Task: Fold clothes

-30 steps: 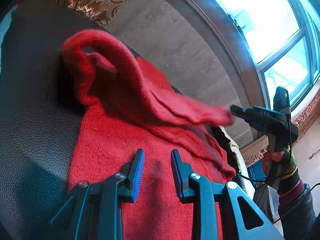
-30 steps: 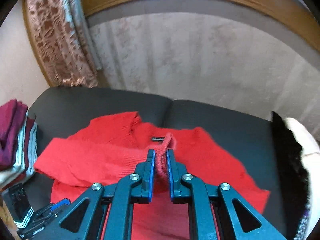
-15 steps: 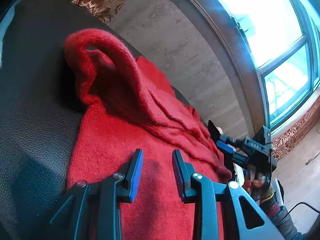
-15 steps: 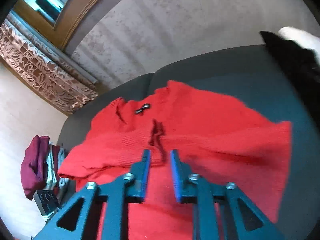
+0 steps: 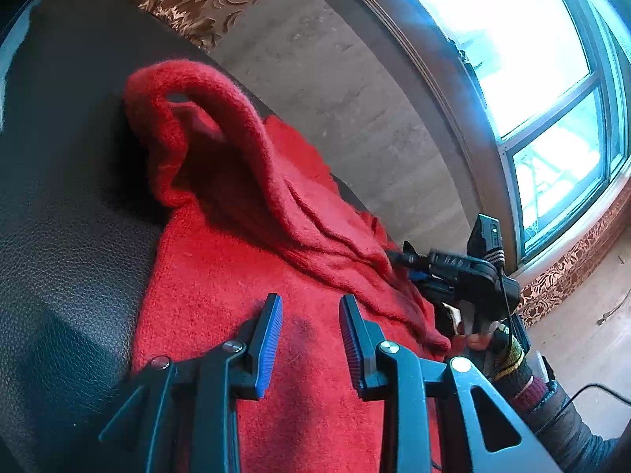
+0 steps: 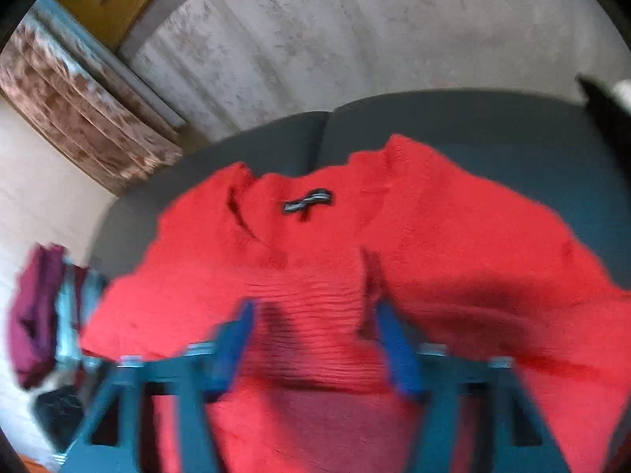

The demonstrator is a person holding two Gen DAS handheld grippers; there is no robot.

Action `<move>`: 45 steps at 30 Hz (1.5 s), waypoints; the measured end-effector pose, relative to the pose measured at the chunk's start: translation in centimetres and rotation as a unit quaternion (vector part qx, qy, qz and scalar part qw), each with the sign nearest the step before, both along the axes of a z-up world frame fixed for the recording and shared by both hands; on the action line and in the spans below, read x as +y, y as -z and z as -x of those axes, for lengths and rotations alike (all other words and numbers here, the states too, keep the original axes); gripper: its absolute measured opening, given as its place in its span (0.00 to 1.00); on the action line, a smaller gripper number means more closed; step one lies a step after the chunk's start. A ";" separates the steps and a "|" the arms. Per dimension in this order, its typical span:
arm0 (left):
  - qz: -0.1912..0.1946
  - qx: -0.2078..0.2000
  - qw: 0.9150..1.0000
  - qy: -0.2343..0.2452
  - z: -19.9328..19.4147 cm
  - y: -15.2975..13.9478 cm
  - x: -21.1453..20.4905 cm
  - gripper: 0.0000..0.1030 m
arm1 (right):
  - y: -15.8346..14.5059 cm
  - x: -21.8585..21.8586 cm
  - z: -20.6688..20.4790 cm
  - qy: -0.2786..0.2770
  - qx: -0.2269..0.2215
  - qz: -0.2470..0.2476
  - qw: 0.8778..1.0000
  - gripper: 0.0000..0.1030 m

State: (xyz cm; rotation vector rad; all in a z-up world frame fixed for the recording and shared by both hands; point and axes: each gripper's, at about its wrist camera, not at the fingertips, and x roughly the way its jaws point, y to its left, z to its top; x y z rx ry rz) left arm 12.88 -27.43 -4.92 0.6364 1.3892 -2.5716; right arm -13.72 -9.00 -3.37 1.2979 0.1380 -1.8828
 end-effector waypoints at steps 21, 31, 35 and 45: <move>-0.087 0.016 0.995 -0.049 0.1 -1.5 -3.4 0.46 | -4.7 10.4 1.6 0.096 0.078 -0.021 0.992 0.07; -0.079 -0.052 0.994 -0.059 0.9 -1.4 -4.6 0.49 | -0.7 13.7 3.5 0.135 0.034 -0.027 0.990 0.16; -0.014 -0.063 0.997 -0.052 -0.2 -4.1 -3.4 0.49 | -1.2 15.4 3.6 0.158 0.051 -0.024 0.986 0.41; 0.111 -0.061 0.990 -0.065 6.6 -9.2 -2.6 0.51 | -4.4 9.8 -0.3 0.038 0.119 0.018 0.992 0.49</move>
